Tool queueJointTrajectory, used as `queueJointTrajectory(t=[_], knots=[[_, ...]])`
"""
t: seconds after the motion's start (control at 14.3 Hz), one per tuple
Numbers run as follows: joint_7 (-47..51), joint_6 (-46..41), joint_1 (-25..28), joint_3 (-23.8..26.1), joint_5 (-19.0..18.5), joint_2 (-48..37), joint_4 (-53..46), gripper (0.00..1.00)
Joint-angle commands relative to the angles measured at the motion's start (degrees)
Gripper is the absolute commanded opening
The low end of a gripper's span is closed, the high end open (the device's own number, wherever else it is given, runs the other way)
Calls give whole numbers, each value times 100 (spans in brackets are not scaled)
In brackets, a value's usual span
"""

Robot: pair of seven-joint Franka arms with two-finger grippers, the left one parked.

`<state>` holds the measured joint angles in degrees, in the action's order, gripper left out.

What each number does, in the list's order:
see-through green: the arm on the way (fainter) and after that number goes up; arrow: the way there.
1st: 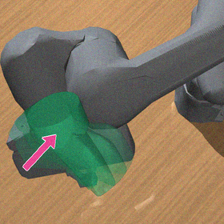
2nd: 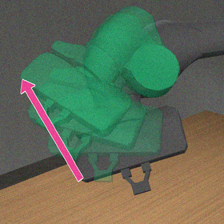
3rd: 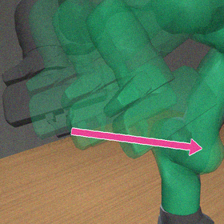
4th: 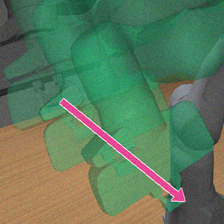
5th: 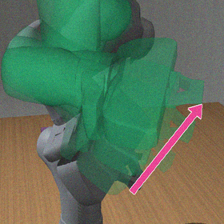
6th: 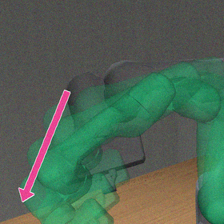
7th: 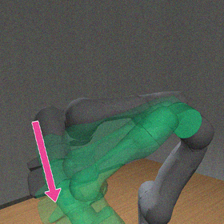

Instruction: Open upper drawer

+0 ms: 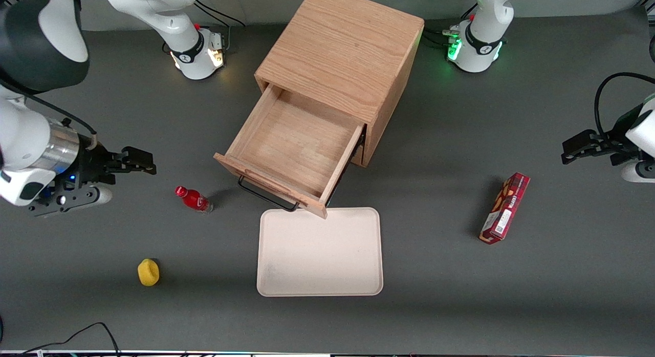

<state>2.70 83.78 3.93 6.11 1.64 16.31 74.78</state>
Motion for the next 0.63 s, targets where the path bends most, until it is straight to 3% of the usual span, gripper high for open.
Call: queueJointTrajectory(t=[0.0, 0.14, 0.56], knots=[[459, 770, 3, -206, -243, -1365, 2133, 100], [460, 956, -23, -251, -304, -1778, 2567, 100], [768, 640, -67, -550, -322, -1807, 2314, 100]])
